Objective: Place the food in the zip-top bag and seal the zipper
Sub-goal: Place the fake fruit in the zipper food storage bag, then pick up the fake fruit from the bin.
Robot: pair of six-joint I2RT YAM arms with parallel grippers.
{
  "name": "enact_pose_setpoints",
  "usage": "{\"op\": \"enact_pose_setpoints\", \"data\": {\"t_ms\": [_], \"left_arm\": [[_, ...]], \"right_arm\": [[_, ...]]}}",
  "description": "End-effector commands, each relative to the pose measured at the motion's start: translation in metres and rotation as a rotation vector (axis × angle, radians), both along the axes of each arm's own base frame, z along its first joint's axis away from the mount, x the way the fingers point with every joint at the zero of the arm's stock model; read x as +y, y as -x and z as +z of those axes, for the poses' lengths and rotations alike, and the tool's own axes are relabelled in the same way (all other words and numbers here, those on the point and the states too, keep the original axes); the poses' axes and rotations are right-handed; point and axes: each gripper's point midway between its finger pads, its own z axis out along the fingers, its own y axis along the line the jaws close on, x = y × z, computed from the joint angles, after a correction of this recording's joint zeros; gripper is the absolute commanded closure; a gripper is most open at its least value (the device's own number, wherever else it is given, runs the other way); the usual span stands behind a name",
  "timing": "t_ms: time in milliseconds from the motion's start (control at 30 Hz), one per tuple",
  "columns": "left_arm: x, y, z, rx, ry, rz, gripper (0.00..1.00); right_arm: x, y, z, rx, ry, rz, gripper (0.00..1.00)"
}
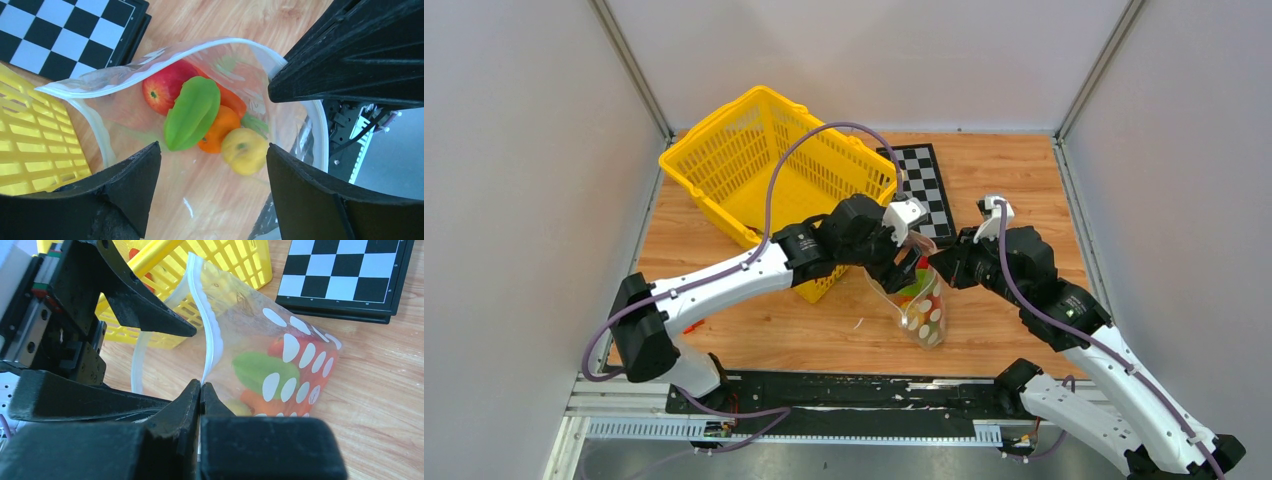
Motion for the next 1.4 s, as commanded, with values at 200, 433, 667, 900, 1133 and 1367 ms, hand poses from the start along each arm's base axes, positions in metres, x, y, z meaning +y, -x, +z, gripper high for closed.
{"op": "enact_pose_setpoints", "data": {"t_ms": [200,433,667,900,1133,1367], "left_arm": [[0.003,0.000,0.052,-0.093,0.144,0.019,0.14],[0.024,-0.008,0.081,-0.179,0.193,0.109,0.09],[0.085,-0.058,0.098,-0.284,0.163,0.391,0.00],[0.158,-0.122,0.074,-0.129,0.089,0.660,0.00],[0.176,-0.149,0.000,0.100,-0.084,0.671,0.00],[0.176,-0.156,-0.073,0.238,-0.266,0.654,0.03]], "right_arm": [[0.002,-0.004,0.016,-0.047,-0.047,-0.011,1.00],[0.003,-0.004,0.014,-0.045,-0.046,-0.007,1.00],[0.003,-0.003,0.017,-0.050,-0.049,-0.006,1.00],[0.003,-0.002,0.019,-0.052,-0.051,-0.003,1.00],[0.004,-0.002,0.019,-0.050,-0.057,0.002,1.00],[0.003,-0.002,0.019,-0.053,-0.051,0.000,1.00]]}}
